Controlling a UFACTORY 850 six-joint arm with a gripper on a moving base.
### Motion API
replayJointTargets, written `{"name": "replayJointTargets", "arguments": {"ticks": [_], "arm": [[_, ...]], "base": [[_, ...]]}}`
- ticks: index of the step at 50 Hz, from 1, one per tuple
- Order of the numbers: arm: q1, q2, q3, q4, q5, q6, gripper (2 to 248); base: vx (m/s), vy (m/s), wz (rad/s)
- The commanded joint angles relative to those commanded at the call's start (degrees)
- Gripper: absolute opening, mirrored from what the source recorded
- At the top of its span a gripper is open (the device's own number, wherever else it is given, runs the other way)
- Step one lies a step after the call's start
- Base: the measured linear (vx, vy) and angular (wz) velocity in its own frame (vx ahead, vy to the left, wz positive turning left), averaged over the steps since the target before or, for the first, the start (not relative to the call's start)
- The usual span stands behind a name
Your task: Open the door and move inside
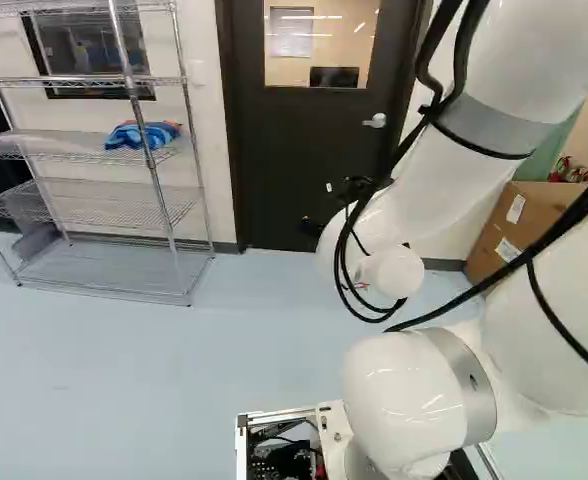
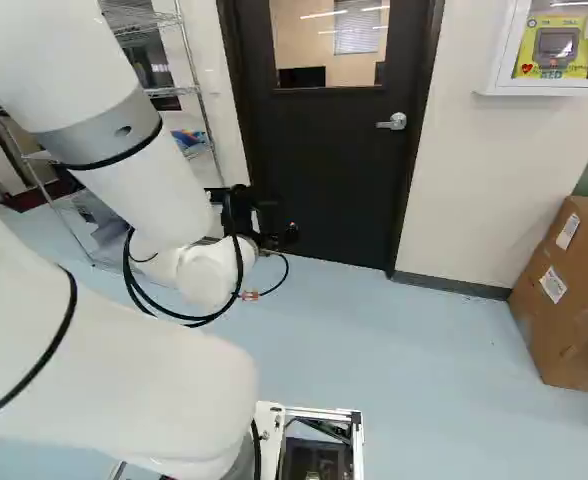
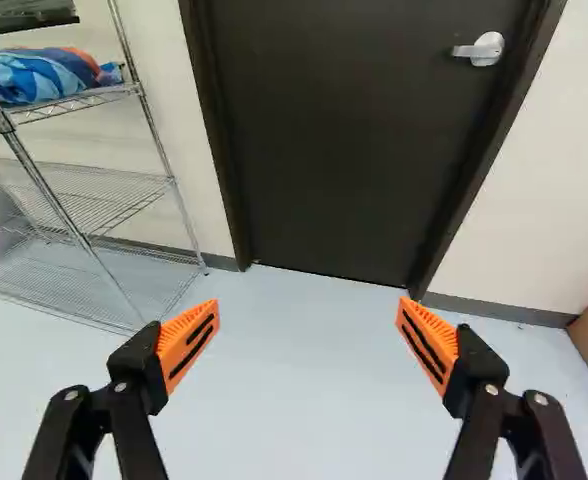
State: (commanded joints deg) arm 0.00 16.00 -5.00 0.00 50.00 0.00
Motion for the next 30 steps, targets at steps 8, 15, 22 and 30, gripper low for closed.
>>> {"name": "replayJointTargets", "arguments": {"ticks": [8,15,22,30], "arm": [[0.0,0.0,0.0,0.0,0.0,0.0,247],[0.0,0.0,0.0,0.0,0.0,0.0,247],[0.0,0.0,0.0,0.0,0.0,0.0,247],[0.0,0.0,0.0,0.0,0.0,0.0,247]], "base": [[0.14,0.044,-0.01],[0.139,0.038,-0.016],[0.141,0.04,-0.015],[0.139,0.042,-0.014]]}}
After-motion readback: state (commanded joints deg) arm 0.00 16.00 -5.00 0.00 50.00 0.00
